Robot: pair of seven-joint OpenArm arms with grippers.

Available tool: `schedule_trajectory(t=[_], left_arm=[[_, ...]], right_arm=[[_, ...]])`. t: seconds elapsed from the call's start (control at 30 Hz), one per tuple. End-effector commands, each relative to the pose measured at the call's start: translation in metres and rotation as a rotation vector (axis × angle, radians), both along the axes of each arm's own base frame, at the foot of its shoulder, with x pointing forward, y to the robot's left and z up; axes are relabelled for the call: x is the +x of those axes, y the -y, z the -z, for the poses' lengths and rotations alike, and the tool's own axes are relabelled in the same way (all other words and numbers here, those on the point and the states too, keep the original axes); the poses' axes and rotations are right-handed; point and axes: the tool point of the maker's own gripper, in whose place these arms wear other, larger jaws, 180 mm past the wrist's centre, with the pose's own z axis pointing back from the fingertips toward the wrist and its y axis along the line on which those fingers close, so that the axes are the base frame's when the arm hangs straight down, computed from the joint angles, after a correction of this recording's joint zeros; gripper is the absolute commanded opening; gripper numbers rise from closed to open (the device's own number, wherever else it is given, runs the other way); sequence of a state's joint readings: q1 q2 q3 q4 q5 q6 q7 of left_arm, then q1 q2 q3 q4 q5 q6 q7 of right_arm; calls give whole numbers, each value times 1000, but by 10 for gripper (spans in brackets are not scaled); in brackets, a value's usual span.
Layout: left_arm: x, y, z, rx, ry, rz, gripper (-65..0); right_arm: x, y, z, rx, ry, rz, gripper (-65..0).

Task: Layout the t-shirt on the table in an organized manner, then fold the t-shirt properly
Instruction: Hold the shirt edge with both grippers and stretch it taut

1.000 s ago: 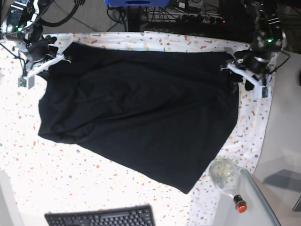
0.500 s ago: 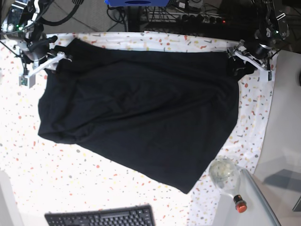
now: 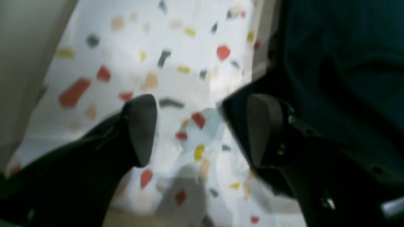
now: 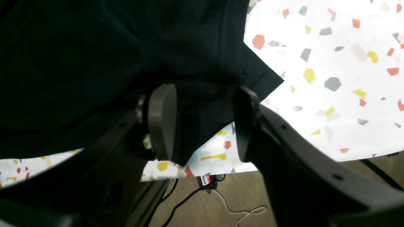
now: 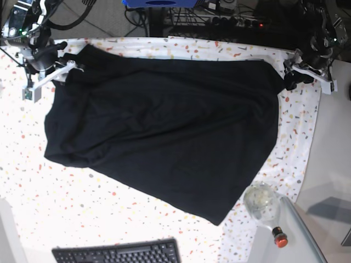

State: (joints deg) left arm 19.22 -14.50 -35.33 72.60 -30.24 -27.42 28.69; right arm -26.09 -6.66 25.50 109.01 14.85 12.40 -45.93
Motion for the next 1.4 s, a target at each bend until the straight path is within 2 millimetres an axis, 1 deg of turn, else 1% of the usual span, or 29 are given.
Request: schedule_trajectory(t=[0.0,0.17,0.23,0.33,0.37,0.47,0.53,0.6,0.67,0.7,0.73,0.93,1.0,1.17,1.27,1.37], left_arm=[[9,0,-7,6,33,16,-225],[12,15,-2,-12,25,52,-229],[20,23,-2,-22,33,71,-229],[14,29,15,-53,-11,69,-230],[18,30,18,-62,-12,67,-230],[15,31,29,-85,-39,48,-234],[14,36,33,-91,-51,63,-248],[14,41,35,-95,-58,80,-337],[13,43,36,-97,-61,84,-487],[13,43,36,-97,-61,84,-574],[14,43,35,-96,-59,84,-647],[12,41,34,-93,-59,80,-650],[11,40,34,-91,-62,79,-650],[11,34,33,-75,-68,91,-650],[6,33,34,-73,-75,88,-650],[8,33,25,-57,-57,104,-650]], right_arm=[[6,3,-7,-8,34,5,-365],[5,3,-6,-8,32,5,-365],[4,3,-6,-8,30,5,-365],[4,3,-6,-8,29,5,-365],[4,3,-6,-8,29,5,-365],[3,5,-6,-6,29,13,-359],[5,0,-8,35,48,23,-356],[2,0,-10,94,68,57,-338],[4,-2,-13,150,94,78,-300],[2,-3,-9,165,84,82,-281],[0,-4,-4,172,70,88,-269],[-21,-1,32,163,-49,113,-260],[-24,0,38,153,-61,118,-260],[-24,1,39,145,-47,125,-258],[-27,-5,52,173,-78,126,-257],[-28,-13,66,207,-111,125,-260]])
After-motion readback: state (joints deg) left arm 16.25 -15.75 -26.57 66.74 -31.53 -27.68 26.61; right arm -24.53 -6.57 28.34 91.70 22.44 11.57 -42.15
